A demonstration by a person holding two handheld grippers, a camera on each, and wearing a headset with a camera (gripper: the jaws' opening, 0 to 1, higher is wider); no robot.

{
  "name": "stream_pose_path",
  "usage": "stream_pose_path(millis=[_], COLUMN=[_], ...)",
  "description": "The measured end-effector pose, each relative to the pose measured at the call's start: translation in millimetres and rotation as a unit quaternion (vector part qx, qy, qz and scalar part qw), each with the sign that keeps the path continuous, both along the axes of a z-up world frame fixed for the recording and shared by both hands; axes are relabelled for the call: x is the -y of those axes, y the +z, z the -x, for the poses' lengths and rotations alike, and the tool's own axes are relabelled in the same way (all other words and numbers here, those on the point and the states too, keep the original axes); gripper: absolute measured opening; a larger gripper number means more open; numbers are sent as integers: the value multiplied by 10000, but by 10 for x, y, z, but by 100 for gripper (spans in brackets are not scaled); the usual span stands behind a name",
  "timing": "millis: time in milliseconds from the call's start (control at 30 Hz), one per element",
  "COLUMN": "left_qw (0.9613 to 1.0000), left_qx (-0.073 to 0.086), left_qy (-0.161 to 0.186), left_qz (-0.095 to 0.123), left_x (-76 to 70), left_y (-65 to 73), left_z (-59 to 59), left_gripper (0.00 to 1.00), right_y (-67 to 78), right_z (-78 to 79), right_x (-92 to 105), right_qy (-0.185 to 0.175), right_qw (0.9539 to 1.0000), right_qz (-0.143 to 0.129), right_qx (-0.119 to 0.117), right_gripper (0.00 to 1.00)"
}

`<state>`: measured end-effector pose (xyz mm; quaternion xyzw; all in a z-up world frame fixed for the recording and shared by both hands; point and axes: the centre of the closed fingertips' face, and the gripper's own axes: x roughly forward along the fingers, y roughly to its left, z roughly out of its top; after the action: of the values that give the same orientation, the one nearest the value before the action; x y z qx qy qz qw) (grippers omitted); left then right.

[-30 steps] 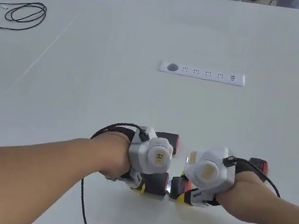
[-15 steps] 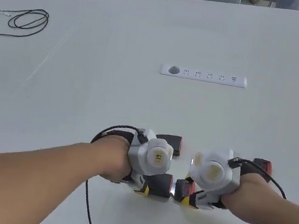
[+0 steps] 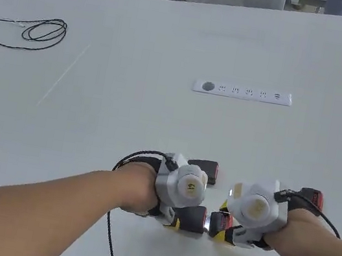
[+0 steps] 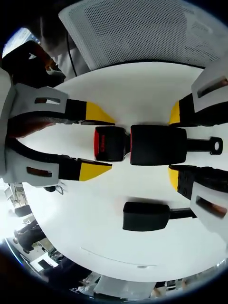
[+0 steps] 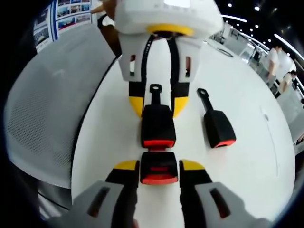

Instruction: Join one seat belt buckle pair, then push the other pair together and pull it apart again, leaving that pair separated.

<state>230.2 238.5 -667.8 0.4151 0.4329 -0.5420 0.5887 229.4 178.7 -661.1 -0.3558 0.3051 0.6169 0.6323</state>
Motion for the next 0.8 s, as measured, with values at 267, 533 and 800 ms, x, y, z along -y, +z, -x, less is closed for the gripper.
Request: stream_pose_path(millis=[267, 533, 800], left_qw=[9989, 9933, 9915], left_qx=[190, 219, 281], left_qy=[75, 517, 461], left_qz=[410, 1006, 1186], left_x=[74, 159, 186], left_y=[354, 414, 342], left_z=[-191, -434, -616], left_gripper=[34, 35, 35], right_y=[306, 389, 315], right_z=[-41, -246, -440], right_x=[-50, 194, 590], right_qy=[-28, -381, -521], right_qw=[9996, 9983, 9983], right_qz=[-283, -446, -255], right_qx=[41, -25, 50], right_gripper=[37, 36, 37])
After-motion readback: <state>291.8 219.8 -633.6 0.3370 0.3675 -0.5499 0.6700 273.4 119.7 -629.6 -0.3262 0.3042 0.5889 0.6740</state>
